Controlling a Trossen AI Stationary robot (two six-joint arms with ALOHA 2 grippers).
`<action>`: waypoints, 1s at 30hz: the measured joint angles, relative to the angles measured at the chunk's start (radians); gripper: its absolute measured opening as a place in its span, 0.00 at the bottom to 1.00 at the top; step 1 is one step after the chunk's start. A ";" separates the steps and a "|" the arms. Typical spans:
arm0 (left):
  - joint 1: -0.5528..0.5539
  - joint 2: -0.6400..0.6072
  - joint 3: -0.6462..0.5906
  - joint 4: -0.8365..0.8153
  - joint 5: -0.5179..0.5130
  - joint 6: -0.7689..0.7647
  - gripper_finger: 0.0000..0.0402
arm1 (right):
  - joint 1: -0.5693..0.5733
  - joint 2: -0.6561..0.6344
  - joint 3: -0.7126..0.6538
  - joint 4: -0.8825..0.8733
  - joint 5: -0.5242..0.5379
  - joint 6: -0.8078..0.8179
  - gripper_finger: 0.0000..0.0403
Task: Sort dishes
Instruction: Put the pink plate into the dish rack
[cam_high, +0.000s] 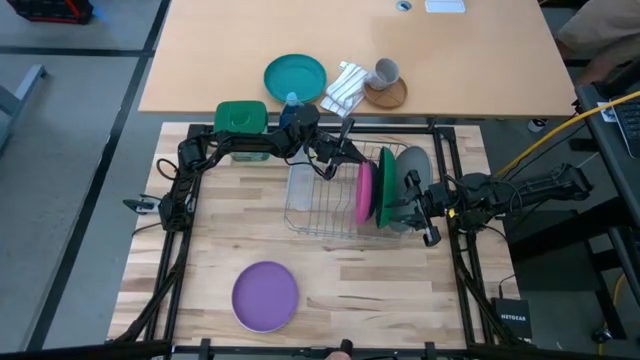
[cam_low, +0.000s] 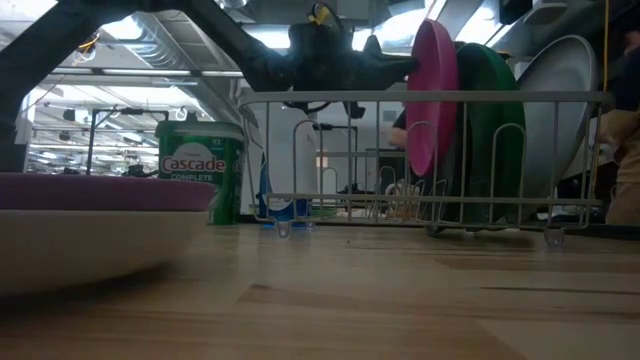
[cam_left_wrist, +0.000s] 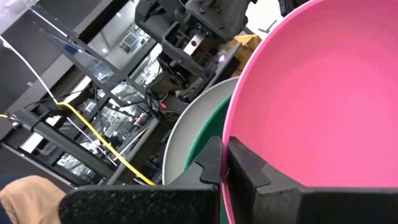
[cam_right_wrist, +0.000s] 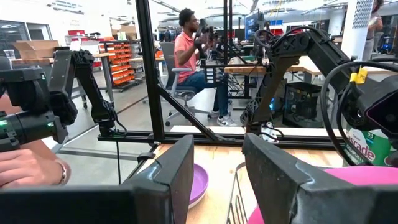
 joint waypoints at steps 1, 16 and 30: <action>0.000 0.000 0.000 -0.001 0.000 0.004 0.00 | 0.000 0.000 0.000 0.000 0.000 0.000 0.37; -0.015 0.000 0.000 0.030 -0.032 0.073 0.00 | 0.000 0.000 0.000 0.000 0.063 0.000 0.37; -0.017 0.009 0.003 0.041 -0.036 0.111 0.00 | 0.000 0.000 0.000 0.001 0.063 0.000 0.37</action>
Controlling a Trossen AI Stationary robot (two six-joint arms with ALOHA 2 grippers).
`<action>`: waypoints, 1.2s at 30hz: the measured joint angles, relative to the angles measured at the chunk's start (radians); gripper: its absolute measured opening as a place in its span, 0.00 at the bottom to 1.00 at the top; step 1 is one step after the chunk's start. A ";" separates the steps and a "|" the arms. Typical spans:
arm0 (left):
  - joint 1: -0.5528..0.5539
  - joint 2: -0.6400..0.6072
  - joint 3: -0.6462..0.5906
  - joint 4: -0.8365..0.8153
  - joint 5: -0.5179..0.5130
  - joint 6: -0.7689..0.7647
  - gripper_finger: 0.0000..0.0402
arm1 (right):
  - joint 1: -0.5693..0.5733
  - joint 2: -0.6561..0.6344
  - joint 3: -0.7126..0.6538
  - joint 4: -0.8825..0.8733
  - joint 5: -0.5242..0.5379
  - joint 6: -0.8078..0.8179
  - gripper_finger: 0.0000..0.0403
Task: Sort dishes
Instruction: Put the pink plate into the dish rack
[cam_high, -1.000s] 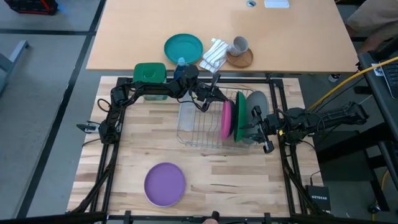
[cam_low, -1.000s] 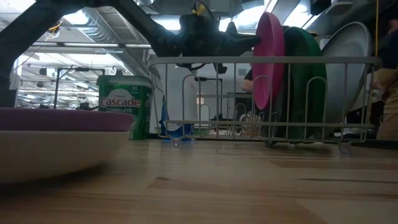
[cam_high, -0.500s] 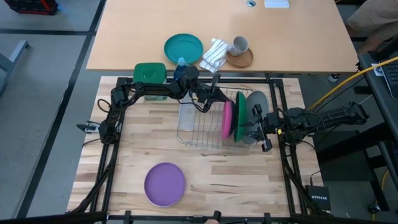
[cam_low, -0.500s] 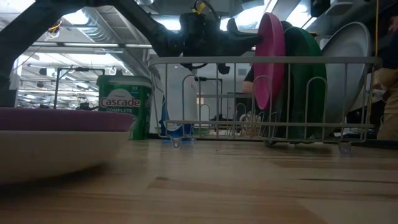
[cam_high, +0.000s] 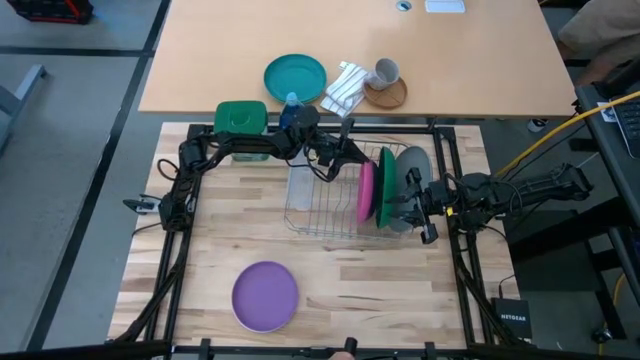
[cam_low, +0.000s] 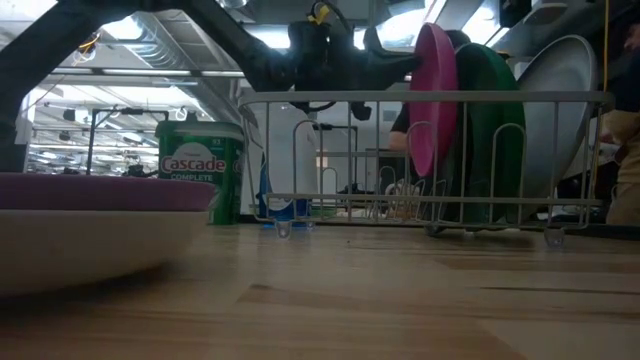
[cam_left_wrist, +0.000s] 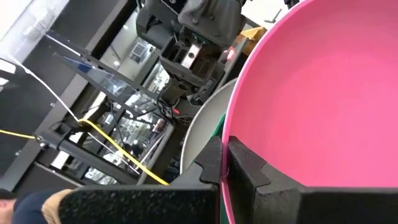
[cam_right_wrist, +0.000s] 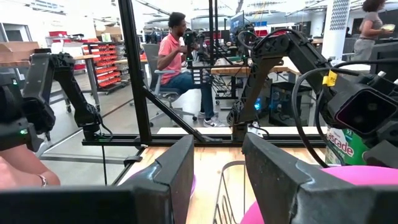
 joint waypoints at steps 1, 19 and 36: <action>0.000 0.002 0.001 -0.003 -0.001 0.000 0.00 | 0.000 0.000 0.000 0.000 0.000 0.000 0.37; -0.006 0.050 0.003 0.213 -0.017 -0.128 0.00 | 0.000 0.000 0.000 -0.001 0.000 0.000 0.37; -0.035 0.050 0.002 0.164 -0.032 -0.175 0.00 | 0.000 0.000 0.000 -0.007 0.000 -0.002 0.37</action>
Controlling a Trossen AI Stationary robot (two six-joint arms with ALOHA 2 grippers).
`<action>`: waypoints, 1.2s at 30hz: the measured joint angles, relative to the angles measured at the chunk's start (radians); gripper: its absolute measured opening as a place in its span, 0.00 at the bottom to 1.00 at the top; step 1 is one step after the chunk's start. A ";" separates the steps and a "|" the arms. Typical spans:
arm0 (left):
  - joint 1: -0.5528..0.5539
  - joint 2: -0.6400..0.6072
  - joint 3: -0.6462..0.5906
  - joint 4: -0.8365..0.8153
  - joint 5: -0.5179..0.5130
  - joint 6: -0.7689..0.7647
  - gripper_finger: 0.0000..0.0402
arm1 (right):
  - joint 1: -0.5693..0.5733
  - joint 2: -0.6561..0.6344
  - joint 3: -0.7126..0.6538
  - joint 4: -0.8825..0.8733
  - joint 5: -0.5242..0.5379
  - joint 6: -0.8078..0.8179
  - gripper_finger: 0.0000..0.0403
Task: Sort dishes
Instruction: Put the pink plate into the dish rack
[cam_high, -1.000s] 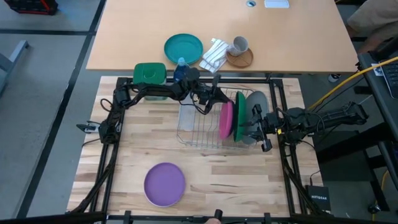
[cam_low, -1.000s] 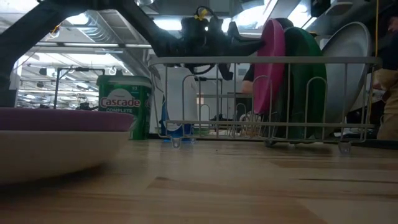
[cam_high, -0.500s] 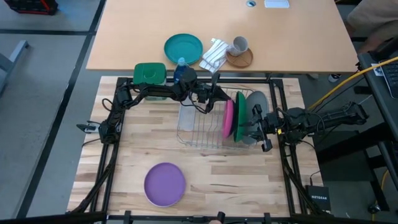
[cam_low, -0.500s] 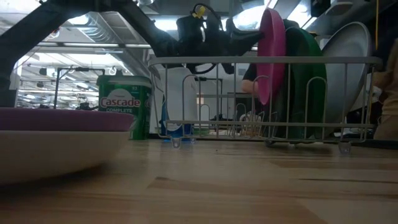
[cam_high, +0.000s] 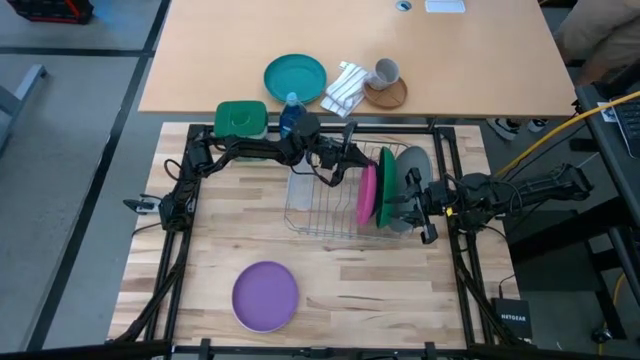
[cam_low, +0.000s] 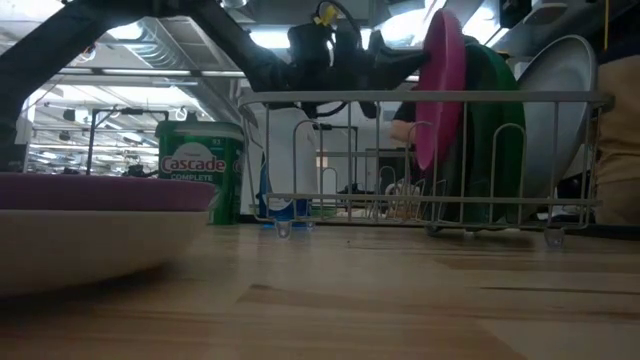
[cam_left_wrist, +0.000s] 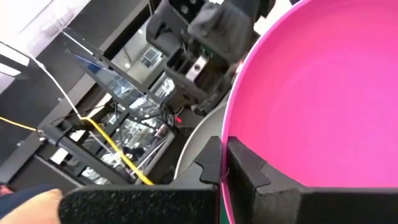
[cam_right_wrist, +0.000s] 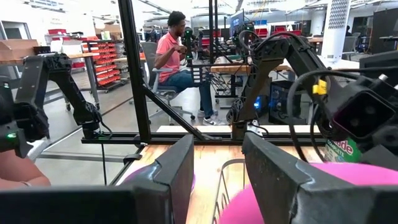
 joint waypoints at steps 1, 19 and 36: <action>-0.004 0.000 0.000 0.006 0.000 -0.019 0.00 | 0.000 0.000 0.000 0.000 0.000 0.000 0.37; -0.007 0.000 -0.004 0.005 -0.030 -0.061 0.00 | 0.000 0.030 0.000 0.012 0.030 0.097 0.37; -0.001 0.000 -0.004 0.067 -0.032 -0.111 0.00 | 0.000 0.074 0.000 0.008 0.466 0.214 0.37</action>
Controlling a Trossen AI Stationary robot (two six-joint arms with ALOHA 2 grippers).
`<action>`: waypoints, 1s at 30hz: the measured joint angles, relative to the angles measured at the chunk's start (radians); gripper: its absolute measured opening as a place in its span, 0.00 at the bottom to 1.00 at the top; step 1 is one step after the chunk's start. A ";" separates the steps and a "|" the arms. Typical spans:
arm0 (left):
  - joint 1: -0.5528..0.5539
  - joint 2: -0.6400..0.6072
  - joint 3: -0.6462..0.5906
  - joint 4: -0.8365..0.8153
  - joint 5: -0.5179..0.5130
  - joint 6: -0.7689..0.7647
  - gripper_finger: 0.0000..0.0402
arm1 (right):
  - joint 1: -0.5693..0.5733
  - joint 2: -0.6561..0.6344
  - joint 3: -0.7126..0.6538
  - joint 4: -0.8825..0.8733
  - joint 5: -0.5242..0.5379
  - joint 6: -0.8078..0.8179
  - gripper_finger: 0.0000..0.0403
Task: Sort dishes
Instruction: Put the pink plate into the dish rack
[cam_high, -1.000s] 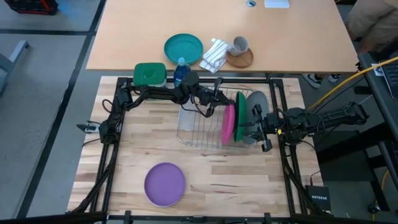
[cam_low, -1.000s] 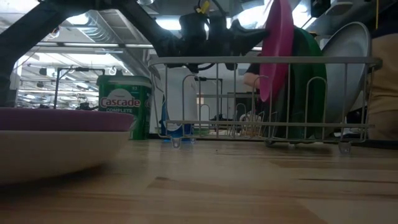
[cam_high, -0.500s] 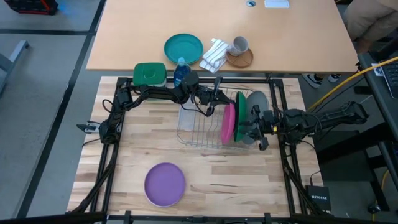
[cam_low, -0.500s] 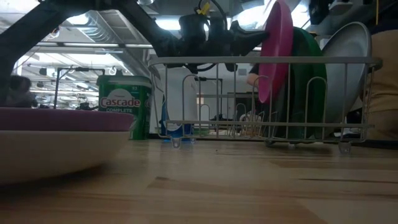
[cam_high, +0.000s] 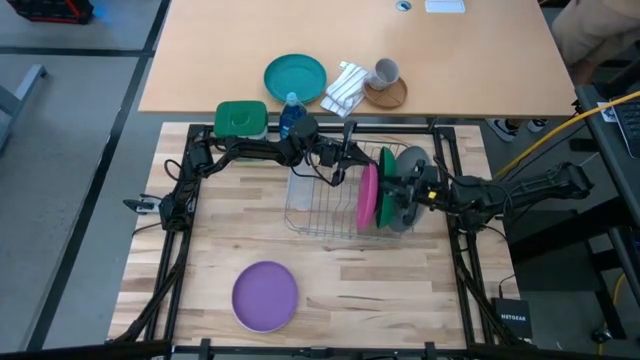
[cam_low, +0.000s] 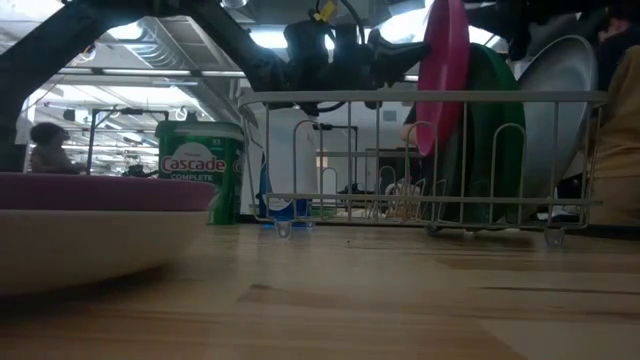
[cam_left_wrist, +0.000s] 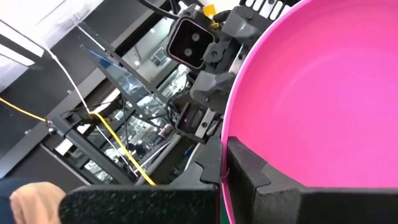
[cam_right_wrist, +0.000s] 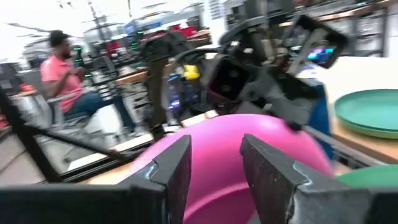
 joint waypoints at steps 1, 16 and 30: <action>0.000 0.000 0.000 -0.001 0.000 0.000 0.00 | 0.000 0.003 0.000 -0.002 0.013 0.000 0.37; 0.000 0.000 -0.001 -0.023 0.006 0.025 0.00 | 0.000 0.092 0.002 -0.001 0.073 0.002 0.37; -0.001 0.000 -0.001 -0.182 -0.008 0.034 0.00 | 0.000 0.117 0.002 0.006 0.073 0.000 0.37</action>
